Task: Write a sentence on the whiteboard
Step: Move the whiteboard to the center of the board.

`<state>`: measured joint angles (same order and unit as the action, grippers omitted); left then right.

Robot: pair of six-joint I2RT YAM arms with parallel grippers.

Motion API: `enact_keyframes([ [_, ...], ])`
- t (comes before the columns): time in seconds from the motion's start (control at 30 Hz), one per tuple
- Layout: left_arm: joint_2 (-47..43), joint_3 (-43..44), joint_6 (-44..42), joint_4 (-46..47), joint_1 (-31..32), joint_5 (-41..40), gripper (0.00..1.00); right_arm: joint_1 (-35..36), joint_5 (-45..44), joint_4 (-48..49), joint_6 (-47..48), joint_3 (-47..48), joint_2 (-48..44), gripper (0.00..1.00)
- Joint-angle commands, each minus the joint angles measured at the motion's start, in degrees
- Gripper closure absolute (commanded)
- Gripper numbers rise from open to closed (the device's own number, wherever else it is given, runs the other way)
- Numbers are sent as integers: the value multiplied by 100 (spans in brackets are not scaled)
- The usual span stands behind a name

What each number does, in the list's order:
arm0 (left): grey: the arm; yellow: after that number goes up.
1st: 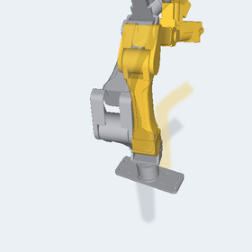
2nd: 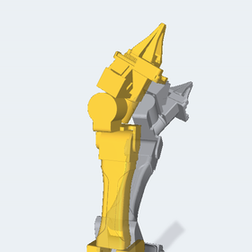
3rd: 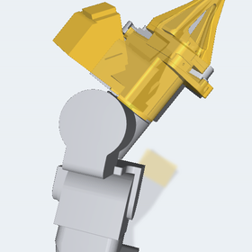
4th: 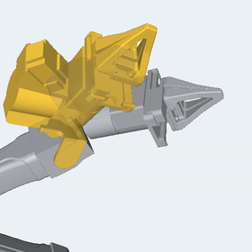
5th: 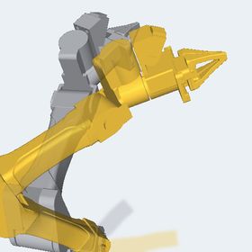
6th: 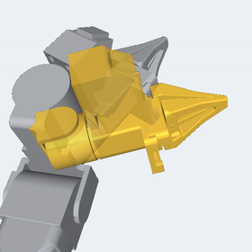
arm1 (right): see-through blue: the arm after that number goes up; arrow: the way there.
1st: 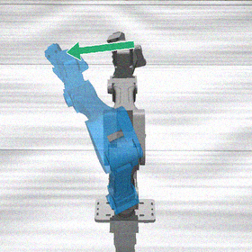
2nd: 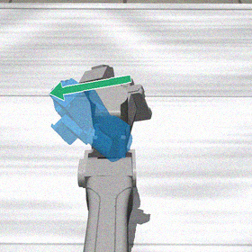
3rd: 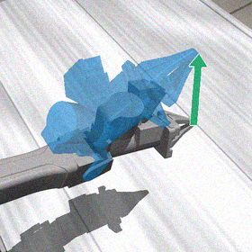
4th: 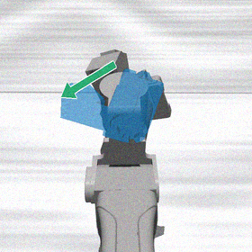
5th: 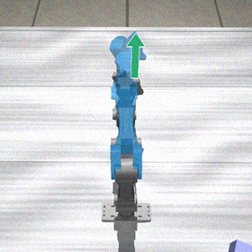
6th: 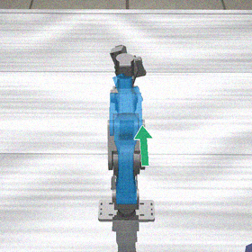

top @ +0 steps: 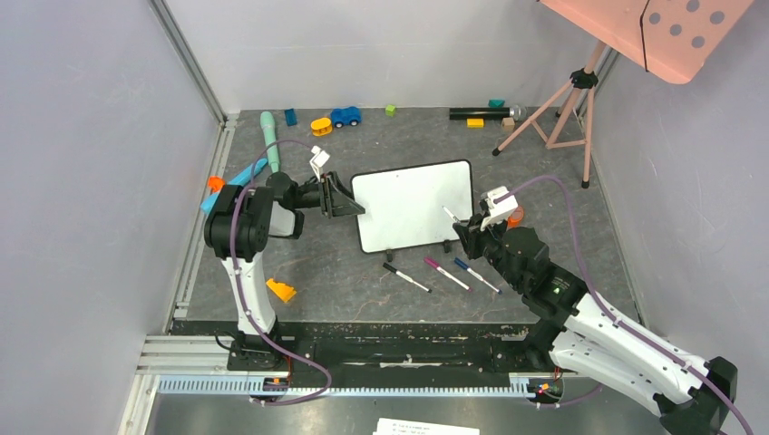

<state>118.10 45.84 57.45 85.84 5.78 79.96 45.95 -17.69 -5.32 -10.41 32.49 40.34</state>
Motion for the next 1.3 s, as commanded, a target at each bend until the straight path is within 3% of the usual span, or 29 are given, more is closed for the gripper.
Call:
enact_keyframes([
  [0.0,-149,366,502,337,-16,278,18,-5,-97,90,68,177,-19,100],
  [0.03,-152,385,495,337,-16,285,6,-7,-118,78,78,190,-26,100],
  [0.1,-140,420,503,341,-16,294,2,-7,-142,58,79,190,-44,100],
  [0.73,-591,327,332,337,-277,663,0,-9,-206,-21,101,282,-27,100],
  [1.03,-1221,-558,-311,337,-1388,-182,0,-10,-128,-4,145,396,75,100],
  [1.27,-2089,-1531,-1018,189,-1844,-736,0,-8,39,120,146,450,196,100],
])
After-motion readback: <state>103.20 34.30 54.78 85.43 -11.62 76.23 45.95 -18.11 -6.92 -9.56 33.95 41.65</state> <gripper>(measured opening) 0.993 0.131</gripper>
